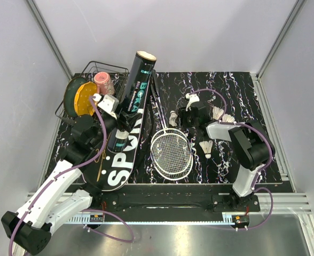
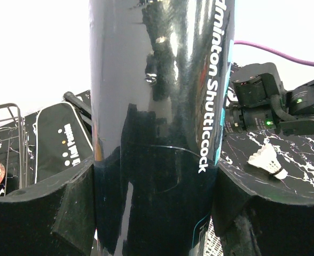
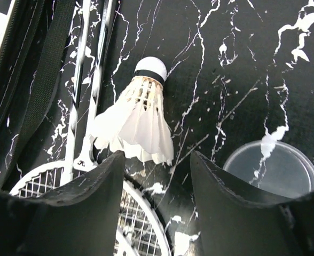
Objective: Pack up the badminton gear
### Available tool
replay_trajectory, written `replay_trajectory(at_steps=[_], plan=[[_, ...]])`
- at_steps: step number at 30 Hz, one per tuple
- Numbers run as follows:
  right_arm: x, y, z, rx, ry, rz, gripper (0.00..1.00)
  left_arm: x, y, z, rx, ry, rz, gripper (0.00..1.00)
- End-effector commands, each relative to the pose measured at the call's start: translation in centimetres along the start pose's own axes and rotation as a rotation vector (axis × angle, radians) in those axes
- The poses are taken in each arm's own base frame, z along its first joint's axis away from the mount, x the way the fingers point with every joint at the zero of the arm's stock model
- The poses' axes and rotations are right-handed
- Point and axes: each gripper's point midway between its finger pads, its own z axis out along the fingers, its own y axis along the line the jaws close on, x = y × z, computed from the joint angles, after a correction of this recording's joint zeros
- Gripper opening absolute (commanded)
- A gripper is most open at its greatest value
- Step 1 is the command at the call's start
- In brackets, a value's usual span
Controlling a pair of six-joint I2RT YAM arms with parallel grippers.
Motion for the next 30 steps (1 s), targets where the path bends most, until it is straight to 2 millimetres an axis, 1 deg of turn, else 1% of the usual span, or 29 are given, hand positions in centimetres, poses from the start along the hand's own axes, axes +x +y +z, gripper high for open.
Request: replay_trajectory(at_steps=[1,2,3,4,5,8,10,11,12,13,14,15,16,17,18,19,20,21,22,23,24,25,26,27,29,30], plan=[[-3.3,0.8,1.7,-0.003,-0.106,-0.033,0.56,-2.9,-0.1,0.1,0.002,-0.114,0.035,0.24],[-3.5,0.6,1.9,0.011,-0.115,-0.035,0.53,-2.9,-0.2,0.2,0.009,-0.112,0.033,0.24],[-3.7,0.6,1.9,0.012,-0.117,-0.033,0.45,-2.9,-0.5,0.2,0.026,-0.108,0.032,0.24],[-4.4,0.7,2.0,0.012,-0.129,-0.037,0.43,-2.8,-0.7,0.3,0.035,-0.105,0.031,0.24],[-4.5,0.9,2.1,0.003,-0.128,-0.040,0.41,-2.8,-0.8,0.4,0.045,-0.104,0.031,0.24],[-5.4,1.3,1.9,-0.010,-0.155,-0.046,0.29,-2.8,-1.2,0.4,0.066,-0.105,0.032,0.25],[-6.2,1.5,1.7,-0.013,-0.170,-0.049,0.15,-2.7,-1.4,0.5,0.084,-0.100,0.039,0.25],[-7.2,1.6,1.1,-0.007,-0.189,-0.051,0.08,-2.6,-1.7,0.6,0.099,-0.097,0.043,0.25],[-7.1,1.5,0.7,0.005,-0.169,-0.053,0.00,-2.5,-2.3,0.6,0.138,-0.091,0.051,0.25],[-7.8,1.2,0.1,0.034,-0.178,-0.049,0.00,-2.4,-2.5,0.9,0.153,-0.079,0.049,0.24],[-9.5,1.3,-1.4,0.048,-0.212,-0.028,0.00,-2.1,-2.8,1.0,0.175,-0.065,0.046,0.23],[-9.3,1.3,-2.3,0.053,-0.188,-0.017,0.00,-1.7,-3.2,1.3,0.210,-0.053,0.076,0.23],[-10.2,2.0,-3.2,0.027,-0.189,0.013,0.00,-1.5,-3.5,1.4,0.232,-0.045,0.083,0.21],[-10.0,1.7,-5.1,0.039,-0.129,0.035,0.00,-1.2,-3.9,1.5,0.257,-0.038,0.094,0.19],[-10.5,2.1,-6.2,0.023,-0.108,0.057,0.00,-0.5,-4.5,1.7,0.308,-0.024,0.122,0.18],[-11.2,3.5,-7.7,-0.045,-0.068,0.112,0.00,0.2,-4.8,1.8,0.334,-0.011,0.130,0.17],[-10.3,2.2,-9.9,-0.038,0.023,0.181,0.00,0.8,-5.8,1.6,0.400,-0.003,0.147,0.14],[-10.5,2.5,-11.2,-0.085,0.065,0.233,0.00,1.3,-6.1,1.6,0.438,0.001,0.180,0.13],[-11.5,4.3,-13.3,-0.223,0.108,0.303,0.00,1.8,-6.5,1.5,0.464,0.008,0.191,0.12],[-11.5,4.5,-15.5,-0.256,0.148,0.355,0.00,1.9,-6.9,1.3,0.493,0.000,0.201,0.11],[-12.7,3.3,-17.1,-0.278,0.125,0.406,0.00,2.0,-6.9,1.3,0.501,-0.005,0.214,0.10],[-13.3,4.7,-19.2,-0.383,0.137,0.448,0.00,2.2,-7.1,1.1,0.513,-0.007,0.220,0.10],[-14.5,5.2,-21.7,-0.419,0.094,0.450,0.00,2.3,-7.2,1.0,0.522,-0.010,0.227,0.10],[-15.6,4.4,-23.2,-0.427,0.053,0.472,0.00,2.2,-7.3,0.8,0.525,-0.019,0.248,0.09],[-17.3,5.9,-27.0,-0.503,0.005,0.461,0.00,2.9,-7.2,0.5,0.532,-0.015,0.300,0.08],[-17.8,6.5,-28.2,-0.535,-0.006,0.450,0.00,2.9,-7.0,0.3,0.527,-0.020,0.321,0.06]])
